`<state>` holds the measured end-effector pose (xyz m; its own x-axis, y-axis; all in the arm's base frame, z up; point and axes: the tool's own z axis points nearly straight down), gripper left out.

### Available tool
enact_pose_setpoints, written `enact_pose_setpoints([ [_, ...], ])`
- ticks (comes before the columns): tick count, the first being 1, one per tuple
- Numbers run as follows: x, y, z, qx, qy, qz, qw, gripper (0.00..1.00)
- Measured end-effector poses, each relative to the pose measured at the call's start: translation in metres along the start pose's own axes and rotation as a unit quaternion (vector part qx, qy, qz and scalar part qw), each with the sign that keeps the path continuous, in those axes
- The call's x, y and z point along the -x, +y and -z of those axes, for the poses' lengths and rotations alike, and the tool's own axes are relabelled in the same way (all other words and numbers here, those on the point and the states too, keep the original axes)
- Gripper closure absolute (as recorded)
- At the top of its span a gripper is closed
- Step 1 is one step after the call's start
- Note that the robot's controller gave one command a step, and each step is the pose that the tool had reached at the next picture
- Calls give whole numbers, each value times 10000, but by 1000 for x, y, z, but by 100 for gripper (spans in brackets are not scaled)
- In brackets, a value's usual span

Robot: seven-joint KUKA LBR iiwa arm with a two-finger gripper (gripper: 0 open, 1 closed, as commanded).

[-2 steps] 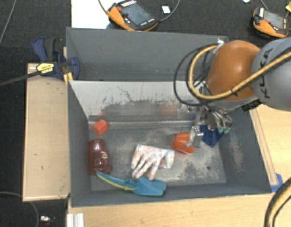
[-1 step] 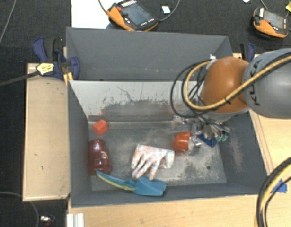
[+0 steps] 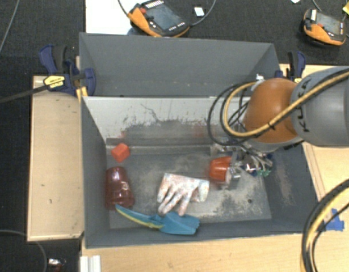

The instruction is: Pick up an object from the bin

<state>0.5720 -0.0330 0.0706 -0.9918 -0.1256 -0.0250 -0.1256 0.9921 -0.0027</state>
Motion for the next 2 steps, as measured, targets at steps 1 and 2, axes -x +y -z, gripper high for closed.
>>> enact_pose_setpoints([
  [1,12,-2,0,13,50,346,9994,100],
  [2,12,-2,0,14,51,346,9994,100],
])
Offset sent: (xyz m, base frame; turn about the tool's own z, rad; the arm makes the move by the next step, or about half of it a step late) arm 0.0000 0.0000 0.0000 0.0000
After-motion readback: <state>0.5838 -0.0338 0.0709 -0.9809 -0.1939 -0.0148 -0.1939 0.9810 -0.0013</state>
